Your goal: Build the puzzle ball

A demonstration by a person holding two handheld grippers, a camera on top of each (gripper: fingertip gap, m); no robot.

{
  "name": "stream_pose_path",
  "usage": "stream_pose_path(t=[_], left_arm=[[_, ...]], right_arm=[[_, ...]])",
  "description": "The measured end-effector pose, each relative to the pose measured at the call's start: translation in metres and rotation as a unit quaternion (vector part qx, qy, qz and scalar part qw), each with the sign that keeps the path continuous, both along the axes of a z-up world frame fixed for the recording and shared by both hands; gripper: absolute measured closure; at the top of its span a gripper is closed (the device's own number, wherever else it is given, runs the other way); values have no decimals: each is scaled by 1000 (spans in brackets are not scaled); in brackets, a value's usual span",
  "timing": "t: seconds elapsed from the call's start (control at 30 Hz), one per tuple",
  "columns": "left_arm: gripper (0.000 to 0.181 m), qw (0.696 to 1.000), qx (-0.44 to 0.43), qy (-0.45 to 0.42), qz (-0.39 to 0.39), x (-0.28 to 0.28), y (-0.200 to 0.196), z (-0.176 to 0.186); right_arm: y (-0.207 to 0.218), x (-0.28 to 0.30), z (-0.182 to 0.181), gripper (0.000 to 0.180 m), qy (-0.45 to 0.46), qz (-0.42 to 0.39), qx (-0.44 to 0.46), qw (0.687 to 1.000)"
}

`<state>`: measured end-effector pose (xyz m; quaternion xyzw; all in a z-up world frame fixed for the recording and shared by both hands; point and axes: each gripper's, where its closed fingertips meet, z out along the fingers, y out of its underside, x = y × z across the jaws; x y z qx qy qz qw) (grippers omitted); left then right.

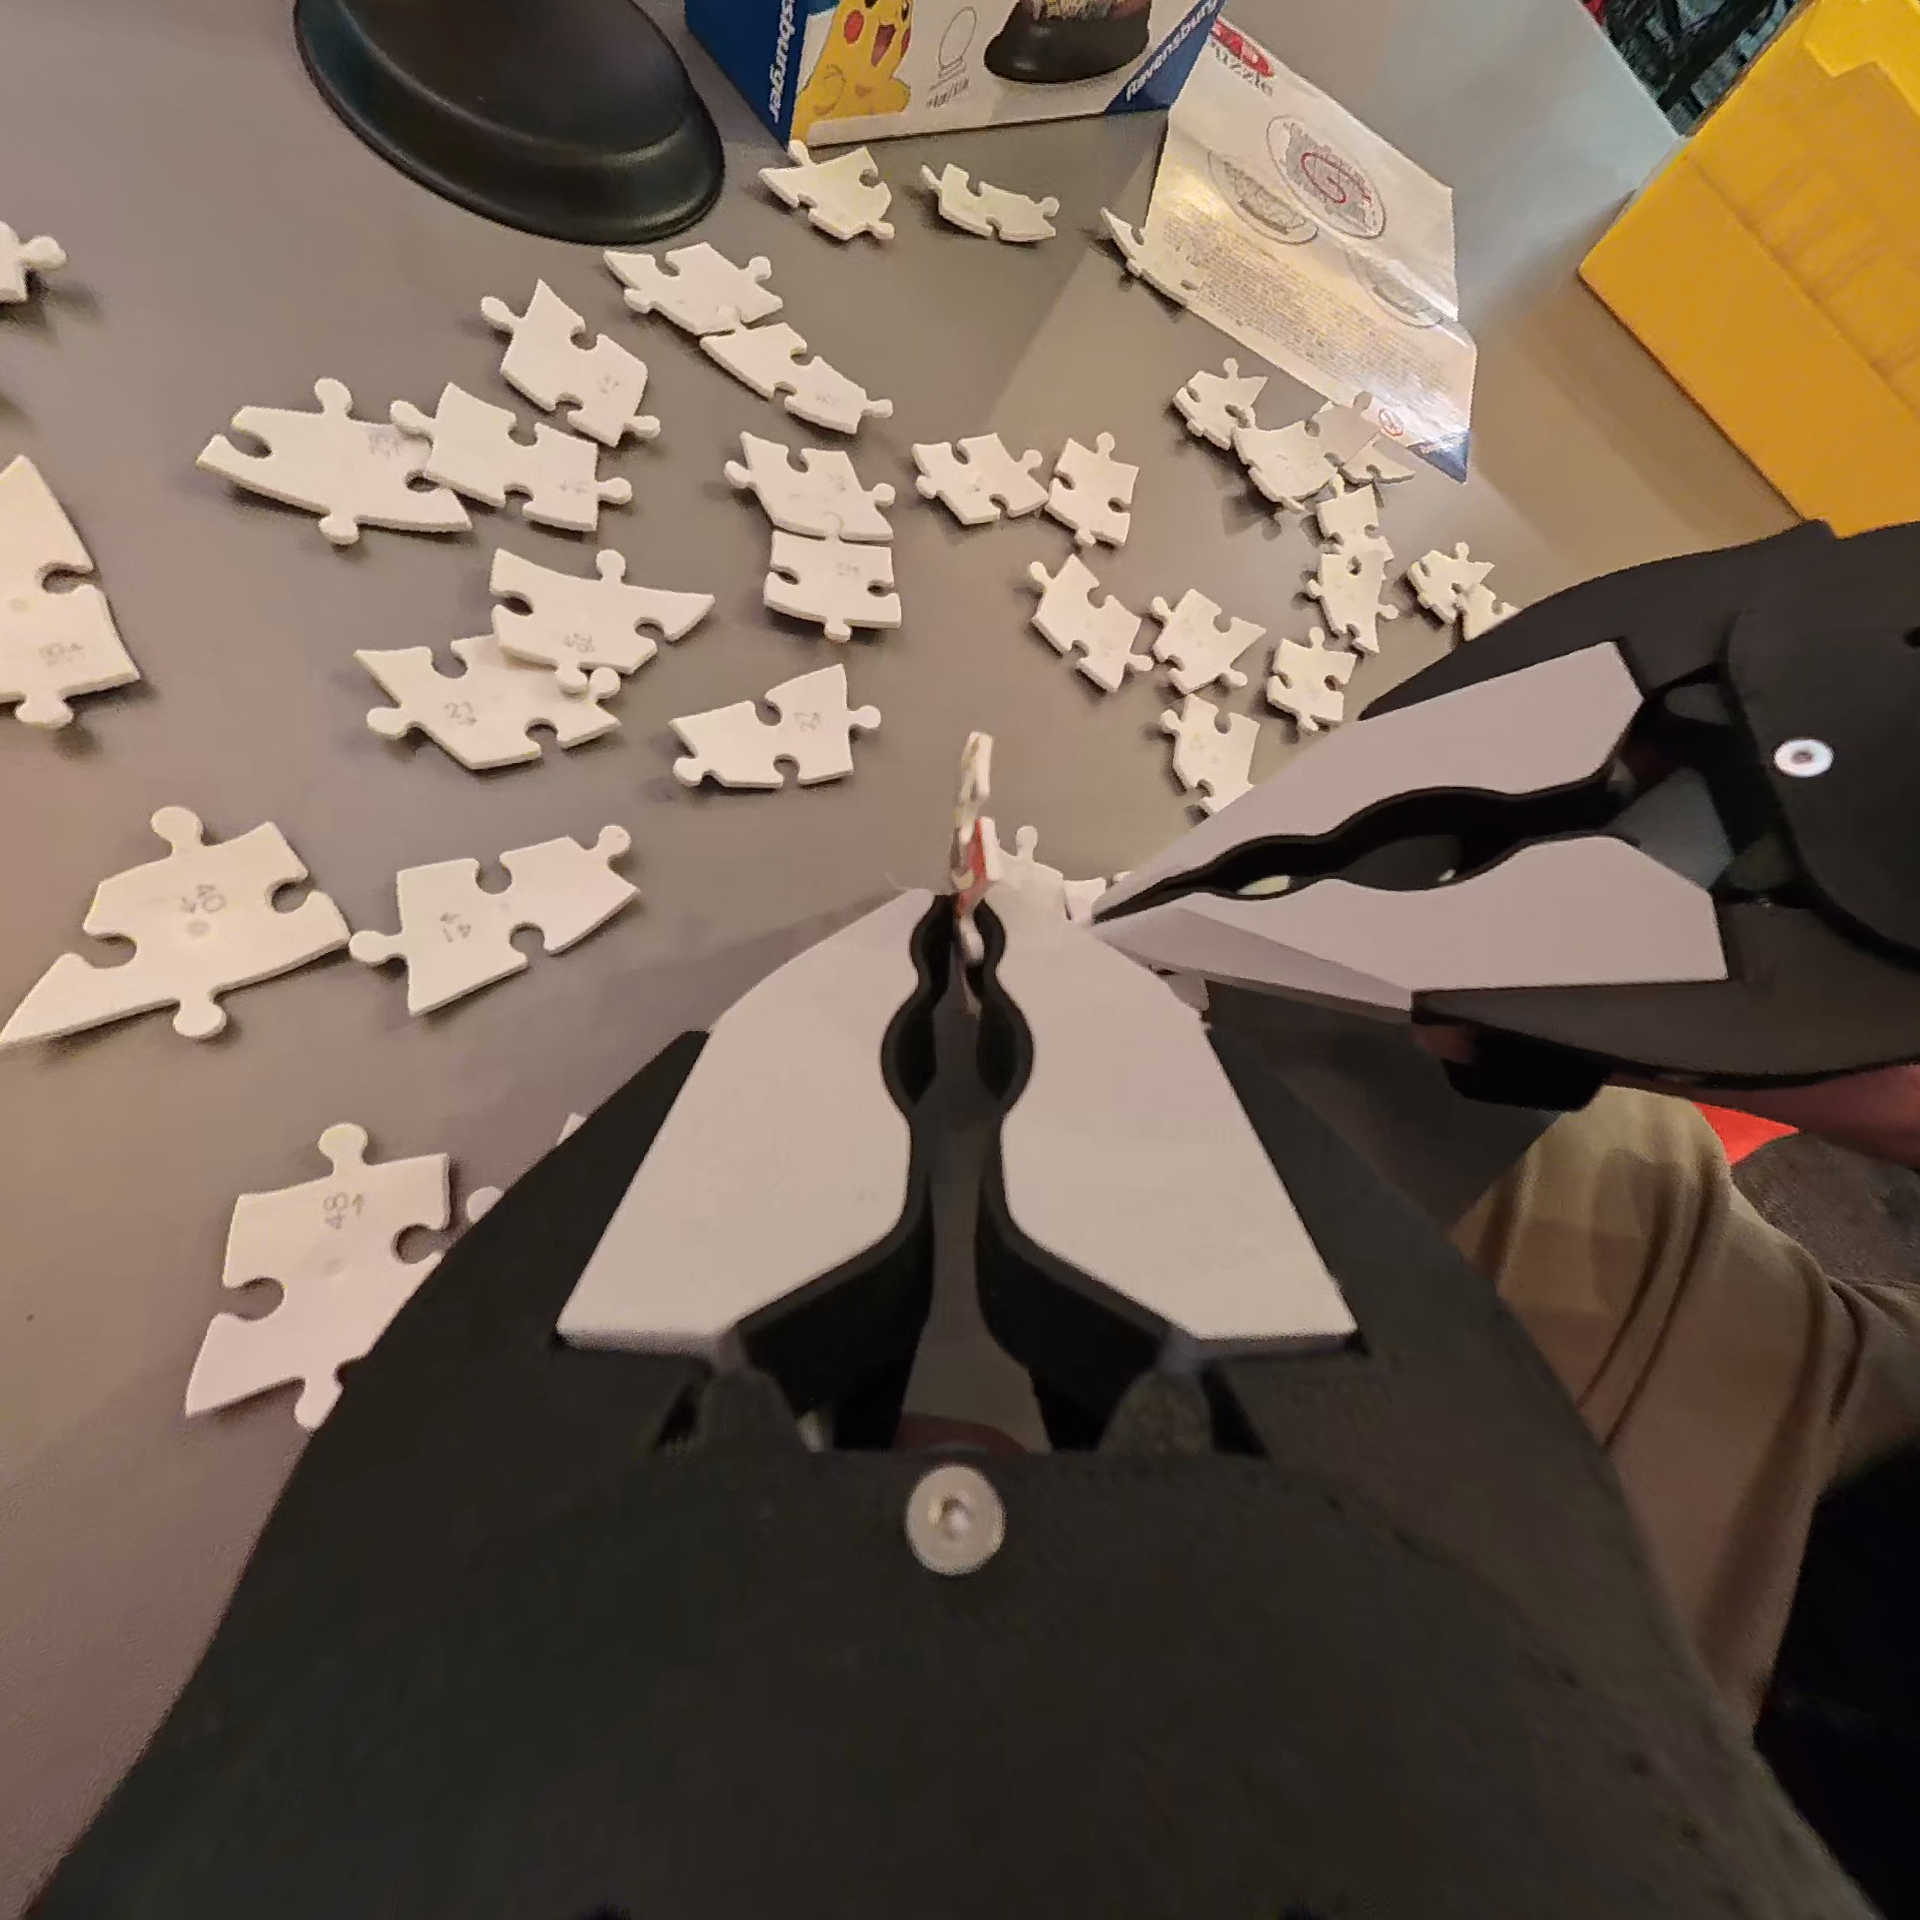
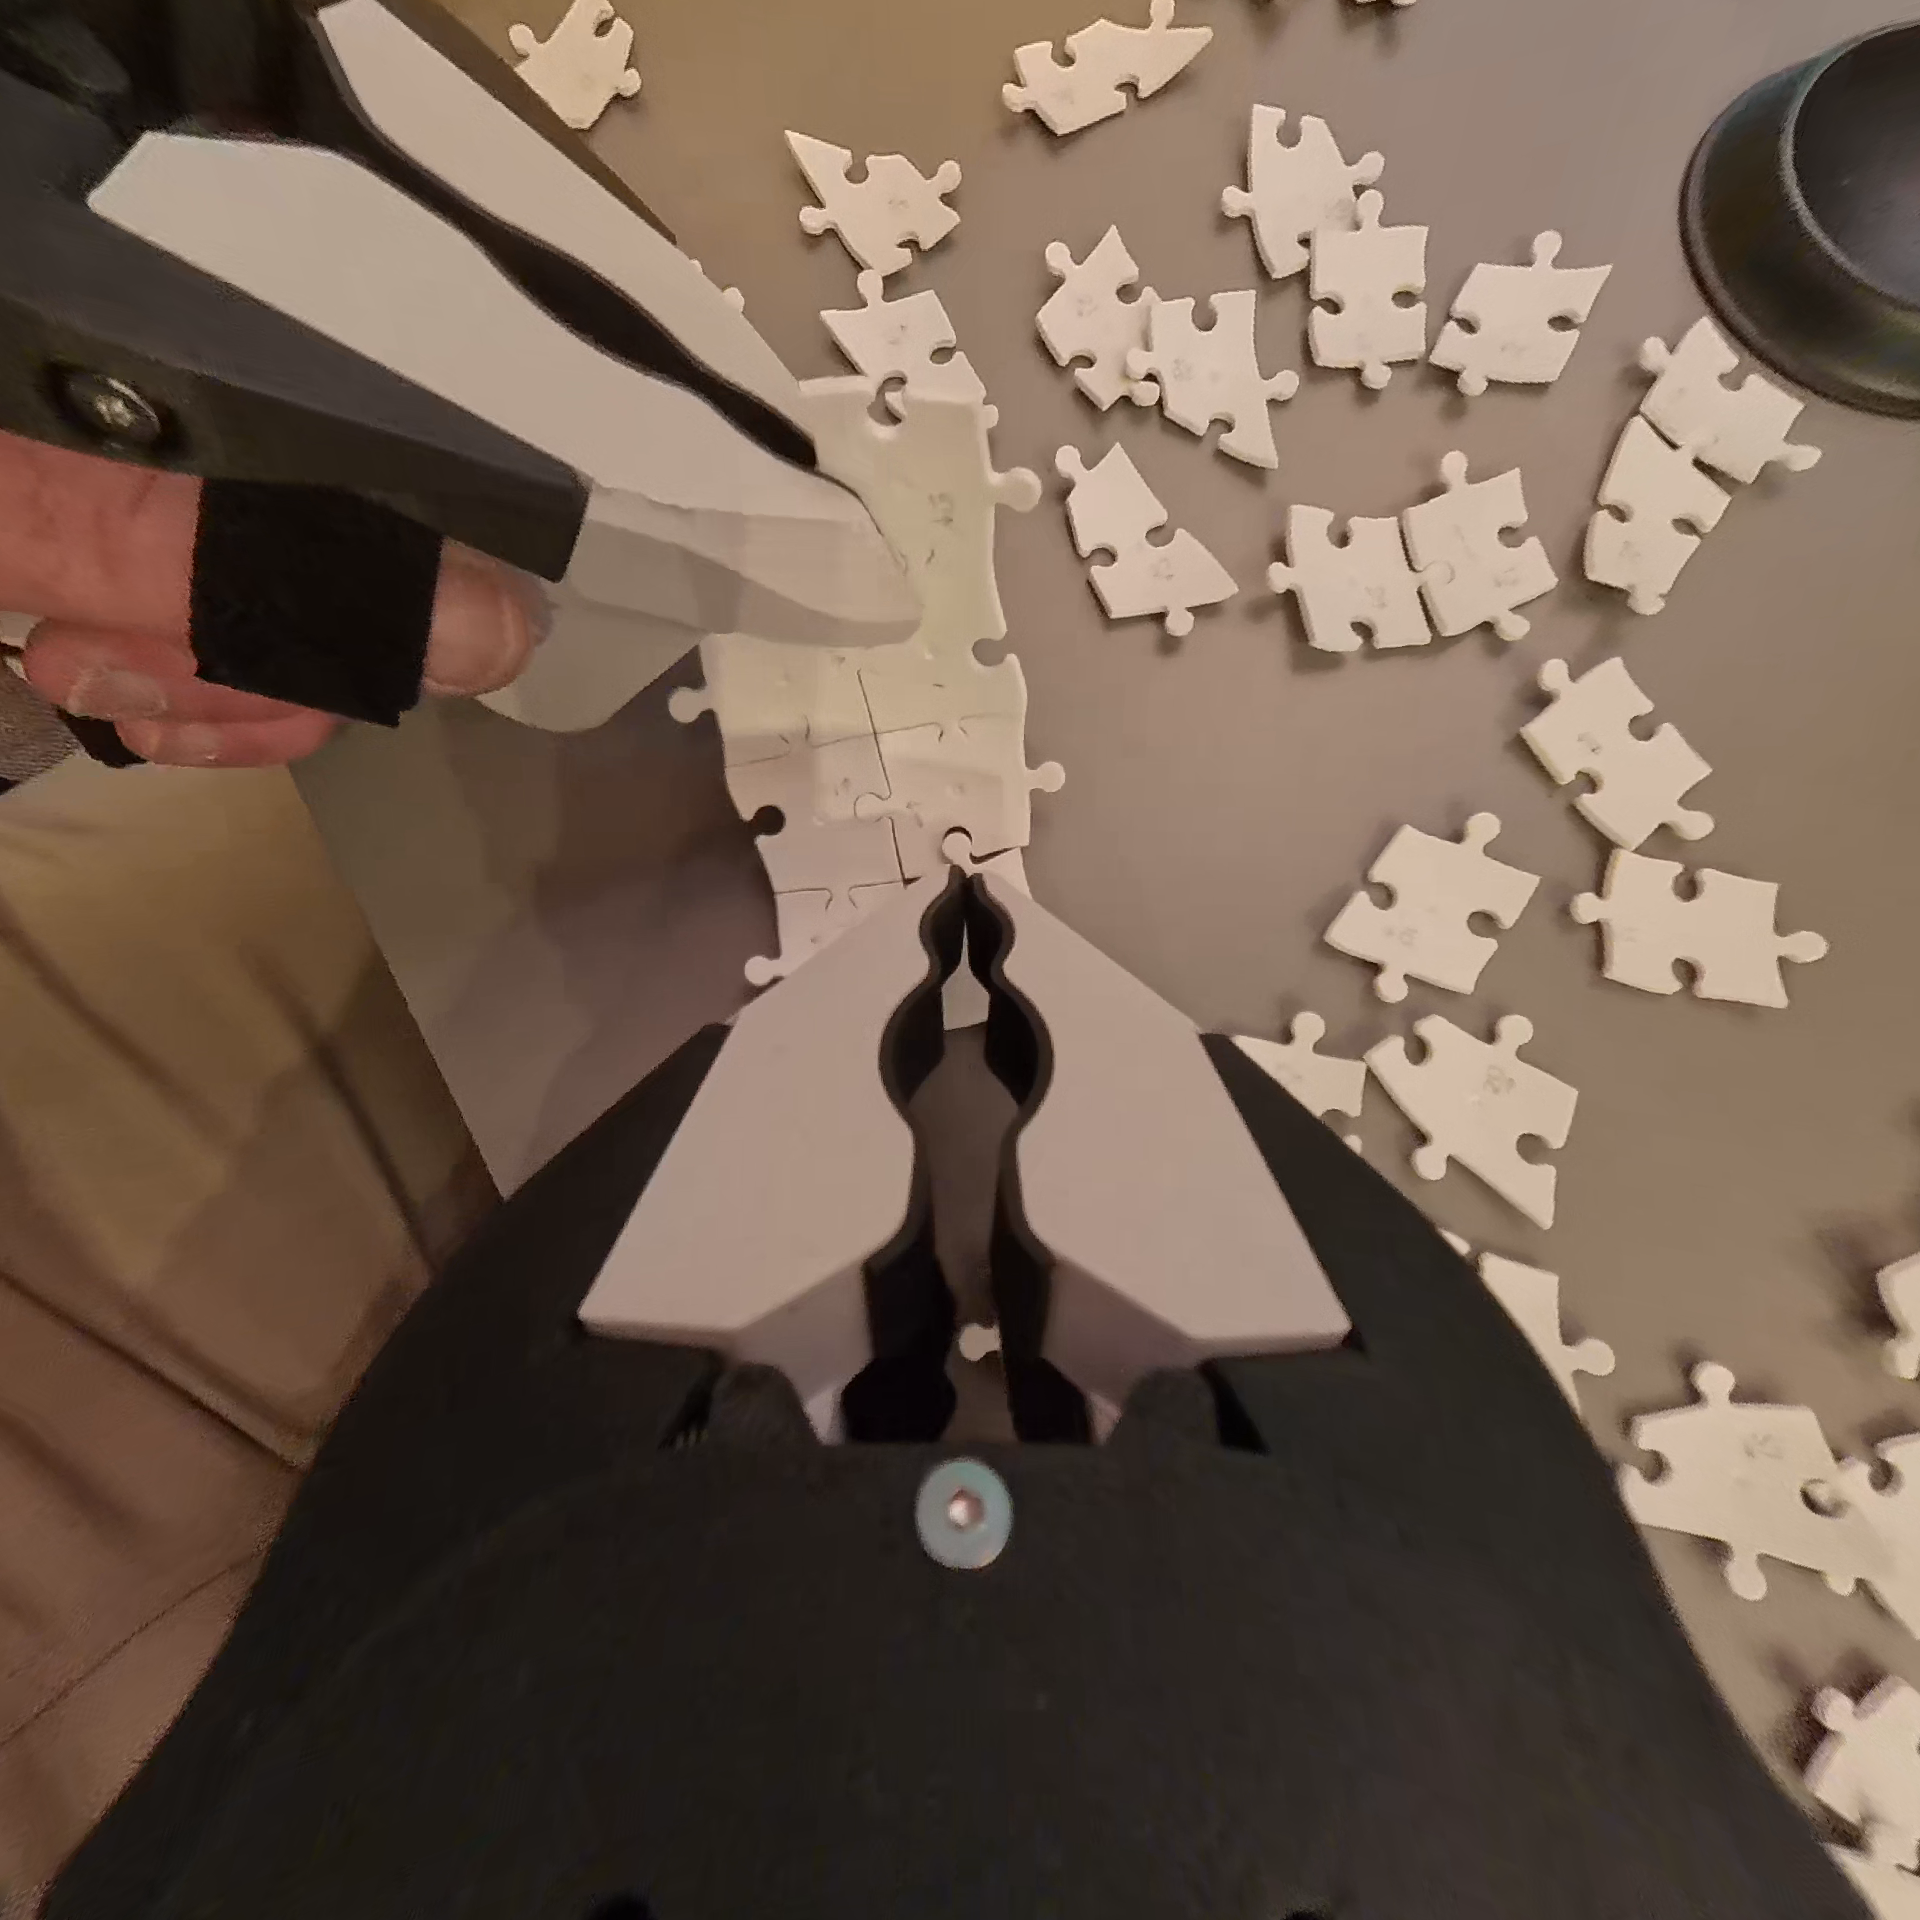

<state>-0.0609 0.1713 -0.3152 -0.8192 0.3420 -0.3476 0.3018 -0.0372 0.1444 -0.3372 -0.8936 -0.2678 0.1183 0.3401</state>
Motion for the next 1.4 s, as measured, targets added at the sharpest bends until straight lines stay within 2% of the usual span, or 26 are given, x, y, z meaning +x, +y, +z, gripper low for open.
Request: stream_pose_path(t=[0.17,0.37,0.73,0.87,0.93,0.97,1.0,1.1,1.4], left_arm=[[178,1000,11,2,7,-1,-1,1],[178,1000,11,4,6,0,-1,0],[178,999,27,10,13,-1,-3,1],[178,999,30,9,12,-1,-4,2],[178,999,30,5,14,-1,-3,2],[178,999,29,3,14,-1,-3,3],[178,999,30,1,13,-1,-3,3],[178,999,36,-12,8,0,-4,7],[178,997,48,-59,-4,2,-7,18]], right_arm=[[-4,1,5,180,24,9,-9,1000],[-9,-5,2,180,5,45,-12,999],[-4,-3,0,180,42,10,-17,999],[-2,-2,15,180,115,0,-21,993],[5,13,19,180,119,-16,-22,993],[7,20,17,180,114,-17,-28,993],[6,22,14,170,119,-12,-45,992],[0,19,7,159,155,13,-98,983],[-2,8,3,166,185,53,-131,973]])
